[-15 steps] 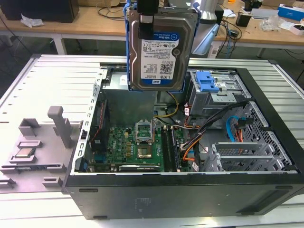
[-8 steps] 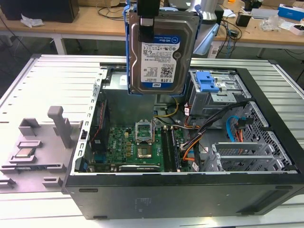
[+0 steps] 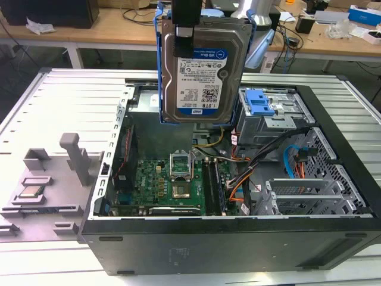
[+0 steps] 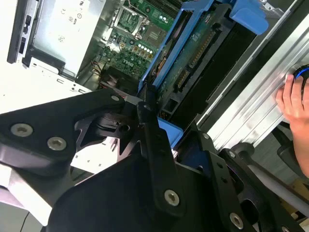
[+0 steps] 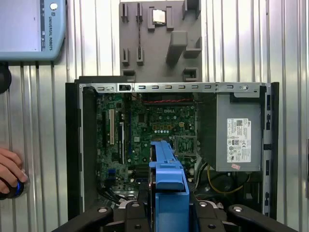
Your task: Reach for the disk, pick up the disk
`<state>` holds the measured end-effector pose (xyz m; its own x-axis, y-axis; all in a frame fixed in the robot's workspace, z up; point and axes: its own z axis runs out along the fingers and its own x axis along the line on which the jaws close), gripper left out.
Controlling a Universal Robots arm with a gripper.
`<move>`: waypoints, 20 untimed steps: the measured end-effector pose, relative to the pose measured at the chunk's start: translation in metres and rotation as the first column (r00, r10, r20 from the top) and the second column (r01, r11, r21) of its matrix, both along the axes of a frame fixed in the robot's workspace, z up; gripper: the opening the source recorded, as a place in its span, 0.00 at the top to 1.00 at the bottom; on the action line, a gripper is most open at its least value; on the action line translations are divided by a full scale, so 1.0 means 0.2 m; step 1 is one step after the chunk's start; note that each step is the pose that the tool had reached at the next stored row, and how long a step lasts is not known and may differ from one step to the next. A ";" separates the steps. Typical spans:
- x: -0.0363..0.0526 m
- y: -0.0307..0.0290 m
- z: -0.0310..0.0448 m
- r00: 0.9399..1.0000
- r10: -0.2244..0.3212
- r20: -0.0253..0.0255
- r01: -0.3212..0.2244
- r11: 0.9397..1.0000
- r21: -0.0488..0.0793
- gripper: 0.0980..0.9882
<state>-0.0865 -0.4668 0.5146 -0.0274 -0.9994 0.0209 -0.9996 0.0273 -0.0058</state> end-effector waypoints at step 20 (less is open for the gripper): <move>0.000 -0.175 -0.002 1.000 0.000 0.000 0.000 1.000 0.000 0.70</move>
